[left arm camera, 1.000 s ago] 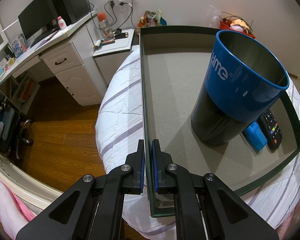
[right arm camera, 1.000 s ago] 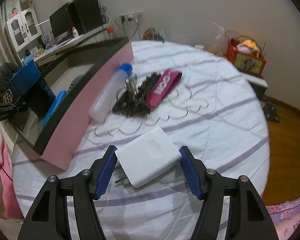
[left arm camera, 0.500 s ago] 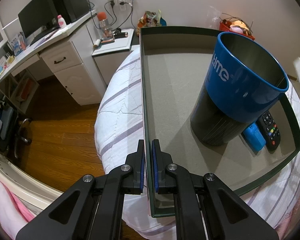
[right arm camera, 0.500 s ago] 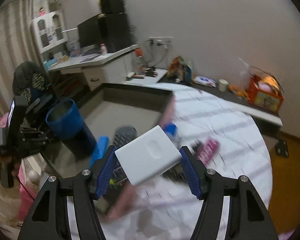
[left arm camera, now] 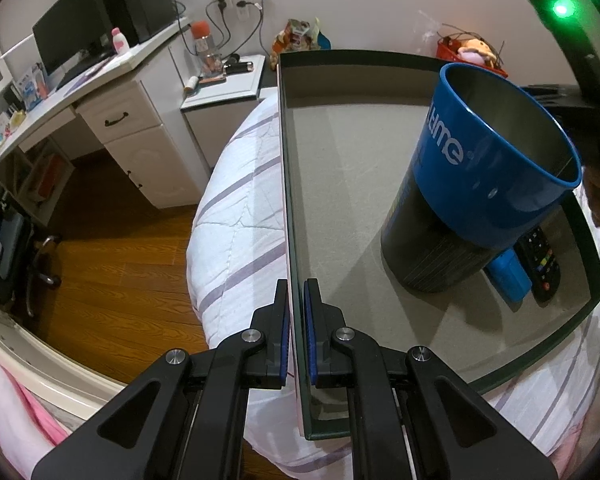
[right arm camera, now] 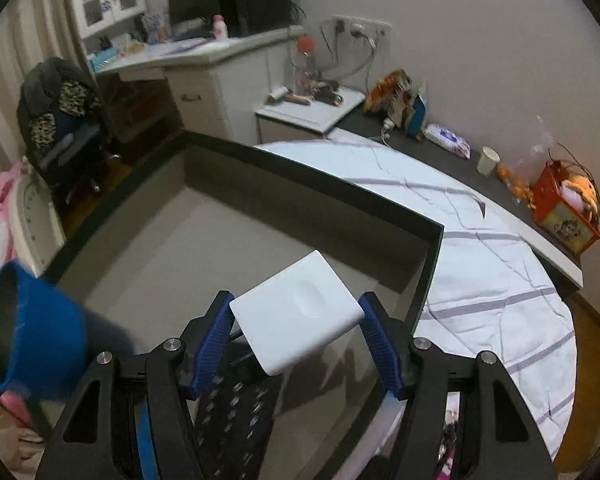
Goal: Organize rigid objects
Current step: 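Lower the white block into the tray and open the right tool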
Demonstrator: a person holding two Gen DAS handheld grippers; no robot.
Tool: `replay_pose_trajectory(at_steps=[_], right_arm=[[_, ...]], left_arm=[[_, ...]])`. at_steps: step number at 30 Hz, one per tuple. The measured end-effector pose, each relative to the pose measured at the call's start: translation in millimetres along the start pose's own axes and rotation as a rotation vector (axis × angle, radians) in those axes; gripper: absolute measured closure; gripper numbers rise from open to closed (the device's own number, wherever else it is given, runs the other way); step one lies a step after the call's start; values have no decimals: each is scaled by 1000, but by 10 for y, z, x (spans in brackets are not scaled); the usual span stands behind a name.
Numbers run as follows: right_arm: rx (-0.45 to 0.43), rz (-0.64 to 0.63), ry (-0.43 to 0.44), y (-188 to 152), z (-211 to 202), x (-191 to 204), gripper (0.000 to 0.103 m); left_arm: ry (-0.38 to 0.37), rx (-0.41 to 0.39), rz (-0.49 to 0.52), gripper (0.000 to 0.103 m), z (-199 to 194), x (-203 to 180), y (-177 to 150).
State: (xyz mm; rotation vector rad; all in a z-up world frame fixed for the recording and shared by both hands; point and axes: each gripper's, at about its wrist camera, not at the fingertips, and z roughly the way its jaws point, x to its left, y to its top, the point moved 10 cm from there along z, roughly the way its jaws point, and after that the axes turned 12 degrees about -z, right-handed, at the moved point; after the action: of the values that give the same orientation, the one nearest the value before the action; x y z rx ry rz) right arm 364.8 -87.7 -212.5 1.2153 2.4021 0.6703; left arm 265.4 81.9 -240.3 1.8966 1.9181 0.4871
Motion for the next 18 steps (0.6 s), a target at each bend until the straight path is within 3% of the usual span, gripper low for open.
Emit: replay_pose_trajectory(at_steps=[8,18], right_arm=[[32,-21,-7,-36,9,13,37],[-92,6,-28,-102,-449,-24,37]], left_arm=[[0,4,5,97,33,-13,-2],[-4,7,1,97,56,-8,4]])
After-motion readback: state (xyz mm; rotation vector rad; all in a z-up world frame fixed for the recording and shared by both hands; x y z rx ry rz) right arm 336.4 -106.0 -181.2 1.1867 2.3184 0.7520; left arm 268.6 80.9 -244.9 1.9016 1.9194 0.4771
